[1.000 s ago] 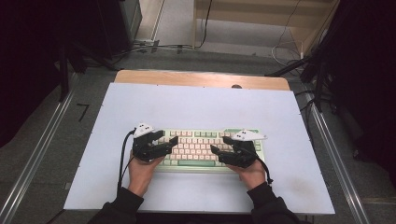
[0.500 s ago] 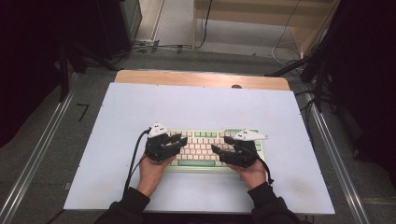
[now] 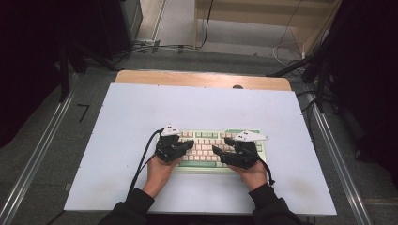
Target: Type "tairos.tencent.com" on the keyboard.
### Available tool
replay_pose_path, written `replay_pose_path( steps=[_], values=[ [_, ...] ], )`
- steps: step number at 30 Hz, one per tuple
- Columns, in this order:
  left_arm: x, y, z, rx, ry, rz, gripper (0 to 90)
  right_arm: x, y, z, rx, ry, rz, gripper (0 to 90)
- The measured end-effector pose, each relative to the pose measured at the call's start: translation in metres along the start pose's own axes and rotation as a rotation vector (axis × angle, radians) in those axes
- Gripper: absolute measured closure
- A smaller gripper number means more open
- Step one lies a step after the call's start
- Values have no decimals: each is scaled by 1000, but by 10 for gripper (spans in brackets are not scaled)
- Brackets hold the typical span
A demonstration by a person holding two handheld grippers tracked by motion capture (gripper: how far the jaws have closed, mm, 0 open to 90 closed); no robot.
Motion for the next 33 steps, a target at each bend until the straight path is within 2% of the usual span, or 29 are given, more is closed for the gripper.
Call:
replay_pose_path(
  steps=[8, 15, 19, 22, 24, 27, 29, 32, 33],
  values=[
    [5, 1, 0, 23, -18, 19, 900, 1, 0, 0, -1, -1, 2, 368],
    [6, 0, -1, 21, -18, 18, 900, 1, 1, 0, 0, 0, 2, 370],
    [8, 1, 0, 18, -22, 39, 900, 1, 1, 0, 2, 1, 4, 371],
    [7, 0, 0, 15, -22, 28, 900, 1, 1, 0, 0, 0, 3, 373],
    [2, -3, 0, 7, -9, 1, 899, 0, 0, 0, 1, 1, 0, 374],
    [-6, -7, -1, -3, 4, -44, 743, -1, 0, -1, 3, 0, -4, 374],
    [-12, -10, -1, -9, 5, -70, 601, -2, 0, -2, 6, 2, -5, 374],
    [-19, -11, 1, -26, -16, -90, 416, -2, 0, -2, 3, 3, -10, 375],
    [-20, -12, 2, -30, -8, -88, 398, -3, 0, -2, 6, 4, -11, 378]
  ],
)
Point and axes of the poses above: each handheld gripper's, and its own axes: x roughly forward along the jaws, y roughly out of its underside, z roughly to its left, the point moved 3 cm from there along x, roughly forward along the jaws
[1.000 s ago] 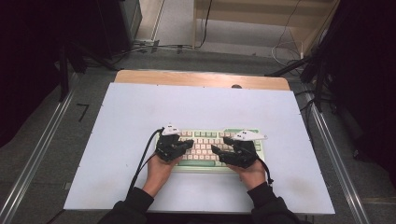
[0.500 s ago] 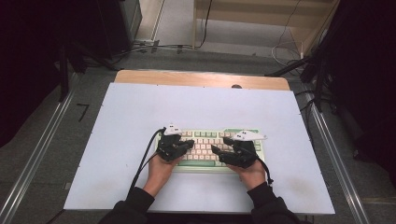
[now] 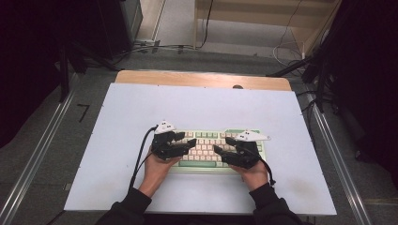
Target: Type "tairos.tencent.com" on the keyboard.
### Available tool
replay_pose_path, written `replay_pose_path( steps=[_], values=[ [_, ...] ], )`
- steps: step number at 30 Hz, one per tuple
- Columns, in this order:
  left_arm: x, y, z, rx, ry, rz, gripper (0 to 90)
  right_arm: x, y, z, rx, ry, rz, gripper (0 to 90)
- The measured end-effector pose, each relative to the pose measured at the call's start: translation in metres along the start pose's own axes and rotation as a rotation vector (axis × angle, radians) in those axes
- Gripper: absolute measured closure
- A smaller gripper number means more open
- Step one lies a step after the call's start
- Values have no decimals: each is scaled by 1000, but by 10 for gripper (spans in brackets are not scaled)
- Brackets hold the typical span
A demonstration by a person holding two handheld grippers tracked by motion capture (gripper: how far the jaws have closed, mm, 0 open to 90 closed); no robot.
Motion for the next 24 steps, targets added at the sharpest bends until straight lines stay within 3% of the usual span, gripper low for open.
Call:
replay_pose_path(
  steps=[7, 20, 24],
  values=[
    [-9, 0, 2, -4, -22, -18, 352, -2, 0, 1, -10, 0, -7, 466],
    [-31, 3, 6, 15, -44, -54, 278, -10, 1, 2, -51, -5, -19, 858],
    [-36, 5, 6, 19, -54, -74, 262, -13, 2, 3, -61, -15, -17, 876]
  ],
)
Point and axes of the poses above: each handheld gripper's, and its own axes: x roughly forward along the jaws, y roughly out of its underside, z roughly to its left, the point moved 3 cm from there along x, roughly forward along the jaws
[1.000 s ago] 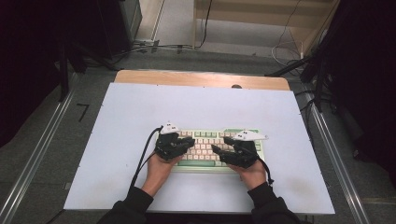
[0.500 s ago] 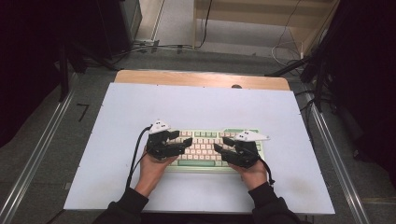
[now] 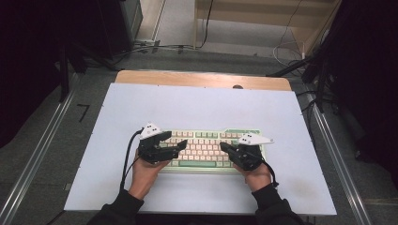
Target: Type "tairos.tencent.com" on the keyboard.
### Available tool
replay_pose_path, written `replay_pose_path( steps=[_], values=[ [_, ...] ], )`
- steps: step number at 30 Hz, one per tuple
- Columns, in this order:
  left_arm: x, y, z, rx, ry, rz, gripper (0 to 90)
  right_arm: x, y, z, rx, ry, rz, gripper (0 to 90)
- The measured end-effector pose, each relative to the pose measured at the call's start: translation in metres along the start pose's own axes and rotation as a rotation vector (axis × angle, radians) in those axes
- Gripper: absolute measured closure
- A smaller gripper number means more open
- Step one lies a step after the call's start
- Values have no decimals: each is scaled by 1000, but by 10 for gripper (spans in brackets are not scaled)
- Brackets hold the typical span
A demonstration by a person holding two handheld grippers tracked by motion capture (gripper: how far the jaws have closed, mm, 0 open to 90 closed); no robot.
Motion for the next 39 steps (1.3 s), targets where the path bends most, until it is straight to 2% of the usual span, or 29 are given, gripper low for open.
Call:
replay_pose_path(
  steps=[4, 12, 17, 35, 37, 39],
  values=[
    [-5, 2, 0, 5, -7, -7, 253, -2, 3, 3, -8, -8, 20, 876],
    [-14, 8, 4, 10, -26, -25, 255, 11, 15, 9, -41, -9, 139, 876],
    [-15, 11, 6, 6, -32, -15, 257, 13, 17, 8, -37, 7, 172, 876],
    [-12, 13, 5, 6, -31, -2, 268, 15, 19, 6, -26, 6, 193, 876],
    [-12, 14, 6, 9, -34, 2, 270, 11, 16, 5, -23, 5, 147, 875],
    [-11, 14, 6, 8, -33, 4, 270, 6, 12, 4, -11, 15, 89, 777]
  ],
)
Point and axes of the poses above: each handheld gripper's, and its own axes: x roughly forward along the jaws, y roughly out of its underside, z roughly to its left, the point moved 3 cm from there along x, roughly forward along the jaws
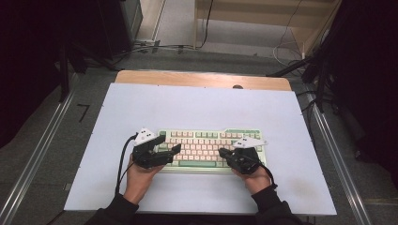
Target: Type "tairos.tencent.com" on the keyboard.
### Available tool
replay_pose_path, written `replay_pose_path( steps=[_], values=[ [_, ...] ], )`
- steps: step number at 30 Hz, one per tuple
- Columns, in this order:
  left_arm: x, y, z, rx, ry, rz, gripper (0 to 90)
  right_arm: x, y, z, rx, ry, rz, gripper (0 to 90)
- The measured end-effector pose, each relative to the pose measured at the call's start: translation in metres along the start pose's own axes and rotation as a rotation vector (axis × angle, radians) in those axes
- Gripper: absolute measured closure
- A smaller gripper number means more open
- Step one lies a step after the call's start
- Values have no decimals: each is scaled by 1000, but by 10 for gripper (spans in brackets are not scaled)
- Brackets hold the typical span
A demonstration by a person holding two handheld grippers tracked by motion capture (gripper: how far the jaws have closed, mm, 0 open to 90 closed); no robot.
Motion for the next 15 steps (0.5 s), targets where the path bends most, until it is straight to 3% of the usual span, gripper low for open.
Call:
replay_pose_path(
  steps=[4, 7, 15],
  values=[
    [1, 1, 0, 6, -2, 7, 270, -8, -4, -6, 31, 27, -93, 482],
    [2, 1, -1, 5, -1, 9, 270, -8, -5, -12, 62, 39, -106, 369],
    [4, 3, -2, 12, 1, 20, 316, -5, -5, -19, 89, 58, -100, 324]
  ],
)
Point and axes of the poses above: each handheld gripper's, and its own axes: x roughly forward along the jaws, y roughly out of its underside, z roughly to its left, the point moved 3 cm from there along x, roughly forward along the jaws
